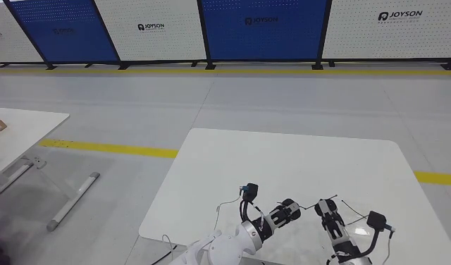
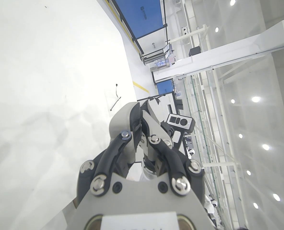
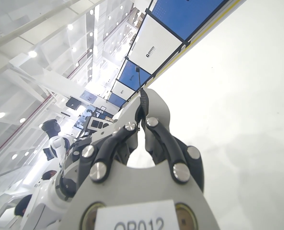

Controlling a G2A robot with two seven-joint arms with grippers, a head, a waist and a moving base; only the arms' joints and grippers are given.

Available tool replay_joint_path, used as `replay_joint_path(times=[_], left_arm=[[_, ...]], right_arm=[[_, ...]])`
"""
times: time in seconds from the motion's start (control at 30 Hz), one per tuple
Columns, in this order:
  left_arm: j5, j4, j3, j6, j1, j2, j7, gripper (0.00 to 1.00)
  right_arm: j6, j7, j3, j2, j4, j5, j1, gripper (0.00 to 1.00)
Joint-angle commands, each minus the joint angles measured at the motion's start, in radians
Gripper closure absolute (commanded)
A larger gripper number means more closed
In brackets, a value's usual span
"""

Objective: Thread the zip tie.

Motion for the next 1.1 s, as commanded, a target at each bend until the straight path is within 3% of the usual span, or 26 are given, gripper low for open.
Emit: replay_joint_path(times=[0.0, 0.23, 0.5, 0.7, 1.07], left_arm=[[0.0, 0.0, 0.0, 0.0, 0.0, 0.0, 0.0, 1.0], [0.0, 0.0, 0.0, 0.0, 0.0, 0.0, 0.0, 1.0], [0.0, 0.0, 0.0, 0.0, 0.0, 0.0, 0.0, 1.0], [-0.063, 0.006, -0.007, -0.069, 0.0, 0.002, -0.085, 1.0], [0.006, -0.019, -0.019, -0.002, 0.019, 0.004, -0.016, 1.0]], right_arm=[[0.0, 0.003, 0.002, 0.0, -0.003, 0.0, -0.004, 1.0], [0.002, 0.023, 0.001, 0.001, -0.002, 0.018, -0.007, 1.0], [0.008, 0.075, 0.0, 0.0, 0.029, 0.093, 0.031, 1.0], [-0.003, 0.088, -0.003, 0.002, 0.022, 0.081, 0.024, 1.0], [-0.034, 0.049, 0.025, 0.005, 0.0, 0.084, -0.009, 1.0]])
